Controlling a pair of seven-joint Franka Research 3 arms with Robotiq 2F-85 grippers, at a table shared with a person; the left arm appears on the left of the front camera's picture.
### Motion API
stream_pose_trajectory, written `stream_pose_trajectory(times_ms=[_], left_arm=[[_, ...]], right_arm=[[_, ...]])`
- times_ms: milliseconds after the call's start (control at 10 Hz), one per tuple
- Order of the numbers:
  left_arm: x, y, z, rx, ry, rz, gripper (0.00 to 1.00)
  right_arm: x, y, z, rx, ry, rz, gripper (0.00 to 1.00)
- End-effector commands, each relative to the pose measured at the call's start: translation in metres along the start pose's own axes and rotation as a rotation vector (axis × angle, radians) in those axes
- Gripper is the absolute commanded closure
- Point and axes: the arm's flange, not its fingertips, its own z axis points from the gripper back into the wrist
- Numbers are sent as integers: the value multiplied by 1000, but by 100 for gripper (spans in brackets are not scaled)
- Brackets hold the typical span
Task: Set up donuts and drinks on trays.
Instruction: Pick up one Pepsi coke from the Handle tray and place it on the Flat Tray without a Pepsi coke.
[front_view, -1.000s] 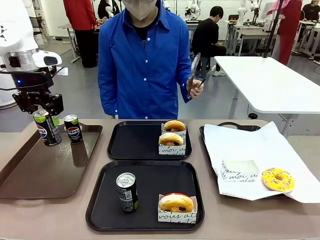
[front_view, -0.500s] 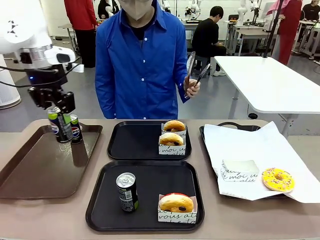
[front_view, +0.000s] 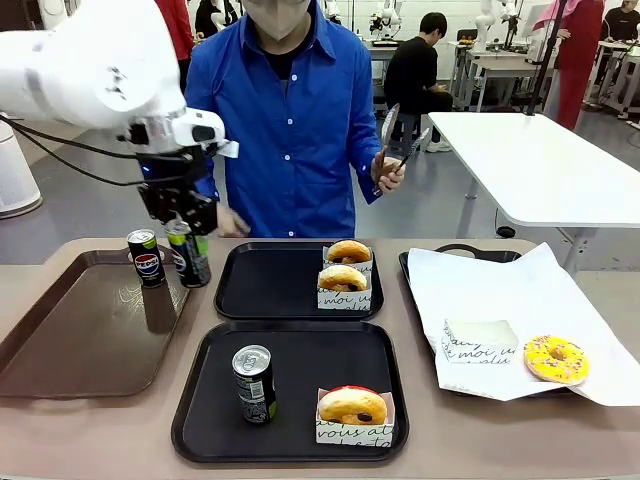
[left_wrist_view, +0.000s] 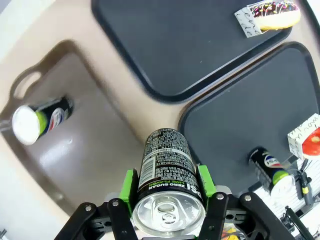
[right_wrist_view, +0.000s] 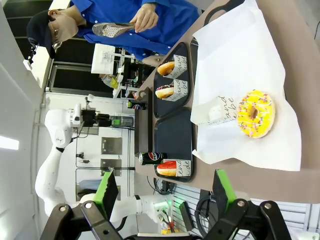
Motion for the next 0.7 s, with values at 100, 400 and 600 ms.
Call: stream_pose_trajectory(times_ms=[100, 400, 600], left_arm=[[28, -32, -25, 40, -8, -74, 42], [29, -27, -31, 67, 82, -35, 42], [-51, 20, 27, -6, 160, -150, 42]], right_arm=[[3, 0, 1, 28, -10, 15, 0], [3, 0, 1, 28, -10, 15, 0], [3, 0, 1, 28, -10, 15, 0]])
